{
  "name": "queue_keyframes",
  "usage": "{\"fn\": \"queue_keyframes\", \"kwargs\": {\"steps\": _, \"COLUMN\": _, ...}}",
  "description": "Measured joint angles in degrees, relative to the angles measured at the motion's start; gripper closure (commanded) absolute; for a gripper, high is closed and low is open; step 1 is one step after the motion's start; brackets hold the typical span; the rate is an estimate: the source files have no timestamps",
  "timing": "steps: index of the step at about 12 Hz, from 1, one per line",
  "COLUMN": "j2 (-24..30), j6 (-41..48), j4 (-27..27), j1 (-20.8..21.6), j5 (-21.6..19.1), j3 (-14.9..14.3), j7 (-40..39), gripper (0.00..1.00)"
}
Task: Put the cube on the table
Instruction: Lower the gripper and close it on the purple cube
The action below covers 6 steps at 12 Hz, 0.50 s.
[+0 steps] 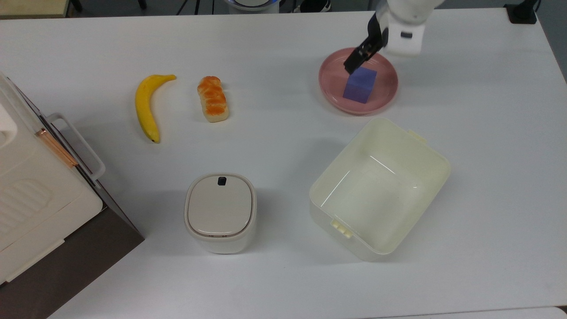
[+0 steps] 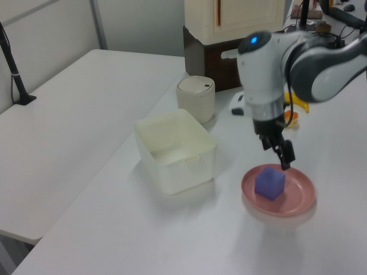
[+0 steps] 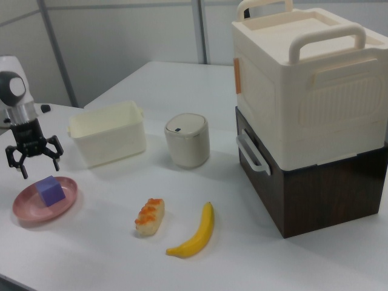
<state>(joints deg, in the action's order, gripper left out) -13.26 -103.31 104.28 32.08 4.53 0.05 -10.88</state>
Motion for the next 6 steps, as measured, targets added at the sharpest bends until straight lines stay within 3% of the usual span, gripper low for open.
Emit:
{"fn": "queue_keyframes", "kwargs": {"steps": 3, "j2": -4.3, "j6": -3.24, "j4": 0.07, "j1": 0.75, "j5": 2.85, "j3": 0.04, "j7": -0.07, "gripper": 0.01}}
{"fn": "queue_keyframes", "kwargs": {"steps": 4, "j2": -4.71, "j6": -3.43, "j4": 0.06, "j1": 0.83, "j5": 3.3, "j3": 0.04, "j7": -0.08, "gripper": 0.1}}
{"fn": "queue_keyframes", "kwargs": {"steps": 6, "j2": -5.36, "j6": -3.45, "j4": 0.07, "j1": 1.19, "j5": 4.99, "j3": 0.08, "j7": -0.16, "gripper": 0.37}}
